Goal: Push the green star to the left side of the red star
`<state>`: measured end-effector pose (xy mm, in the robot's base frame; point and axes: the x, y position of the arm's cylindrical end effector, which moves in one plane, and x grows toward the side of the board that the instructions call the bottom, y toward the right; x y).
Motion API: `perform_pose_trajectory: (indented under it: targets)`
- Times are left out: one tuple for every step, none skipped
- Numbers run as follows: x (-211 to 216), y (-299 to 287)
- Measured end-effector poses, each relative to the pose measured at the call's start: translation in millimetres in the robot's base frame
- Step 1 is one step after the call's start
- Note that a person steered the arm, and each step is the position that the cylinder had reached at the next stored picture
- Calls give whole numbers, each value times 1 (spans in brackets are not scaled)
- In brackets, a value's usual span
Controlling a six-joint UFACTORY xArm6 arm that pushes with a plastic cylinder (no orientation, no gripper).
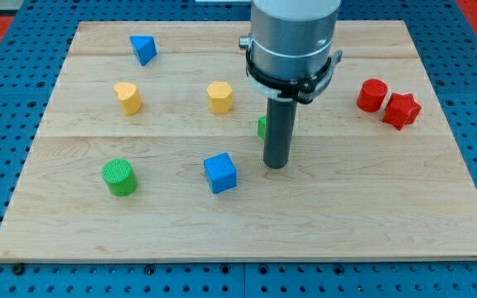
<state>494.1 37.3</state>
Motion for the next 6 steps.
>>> perform_pose_trajectory:
  targets:
    - [-28, -36]
    - [-45, 6]
    - [-61, 82]
    - [-66, 76]
    - [-66, 25]
    - [-95, 18]
